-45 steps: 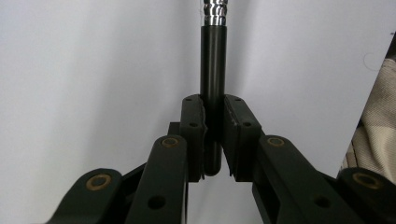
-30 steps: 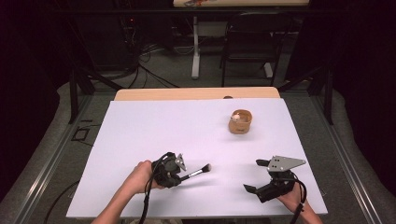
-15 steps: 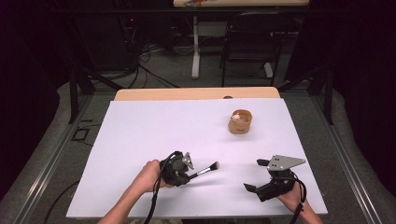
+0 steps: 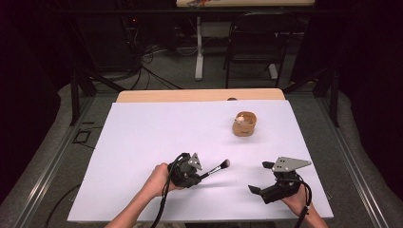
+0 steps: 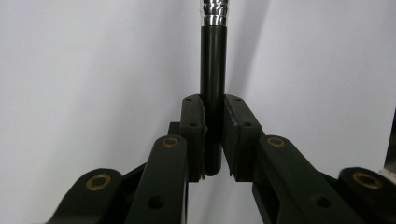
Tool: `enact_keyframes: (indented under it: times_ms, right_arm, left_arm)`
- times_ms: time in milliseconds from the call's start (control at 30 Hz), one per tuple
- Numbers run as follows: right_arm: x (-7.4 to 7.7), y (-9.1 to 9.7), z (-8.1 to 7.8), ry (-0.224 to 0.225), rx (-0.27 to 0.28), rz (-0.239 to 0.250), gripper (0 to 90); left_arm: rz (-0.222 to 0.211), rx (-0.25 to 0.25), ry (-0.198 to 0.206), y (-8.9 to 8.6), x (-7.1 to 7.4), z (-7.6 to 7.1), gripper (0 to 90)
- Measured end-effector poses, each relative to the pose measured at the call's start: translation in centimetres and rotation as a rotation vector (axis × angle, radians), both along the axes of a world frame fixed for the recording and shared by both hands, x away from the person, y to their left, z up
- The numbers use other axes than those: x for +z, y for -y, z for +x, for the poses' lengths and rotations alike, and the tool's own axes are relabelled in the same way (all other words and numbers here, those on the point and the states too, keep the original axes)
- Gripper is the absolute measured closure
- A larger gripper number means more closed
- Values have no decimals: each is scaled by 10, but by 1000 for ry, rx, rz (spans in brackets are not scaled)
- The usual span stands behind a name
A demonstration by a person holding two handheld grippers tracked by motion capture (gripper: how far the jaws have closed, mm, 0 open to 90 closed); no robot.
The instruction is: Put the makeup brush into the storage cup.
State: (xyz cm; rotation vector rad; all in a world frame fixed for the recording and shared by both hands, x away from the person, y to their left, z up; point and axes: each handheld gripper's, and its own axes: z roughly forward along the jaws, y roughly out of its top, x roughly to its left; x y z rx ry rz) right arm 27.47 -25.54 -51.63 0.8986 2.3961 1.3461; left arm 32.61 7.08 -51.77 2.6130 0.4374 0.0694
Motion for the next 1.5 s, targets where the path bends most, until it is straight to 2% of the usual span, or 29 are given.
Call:
enact_keyframes:
  times_ms: [200,300,333,500,700,1000,1200,1500]
  right_arm:
    - [1,0,0,-15,-20,13,0]
    - [1,0,1,-21,-25,13,0]
    - [1,0,1,-21,-28,18,0]
    - [2,-2,2,-28,-56,18,0]
    - [1,-5,3,-43,-59,6,0]
    - [2,-7,5,-58,-72,15,0]
    - [2,-8,6,-62,-68,12,0]
    - [2,-9,5,-65,-69,9,0]
  left_arm:
    - [-67,34,10,4,-3,1,791]
    - [-98,49,28,5,-4,1,792]
    - [-114,52,21,5,-4,2,792]
    - [-149,70,34,6,-5,3,792]
    - [-184,95,45,10,-7,3,792]
    - [-297,138,68,12,-9,5,792]
    - [-328,149,66,14,-12,7,792]
    - [-359,160,90,19,-12,6,792]
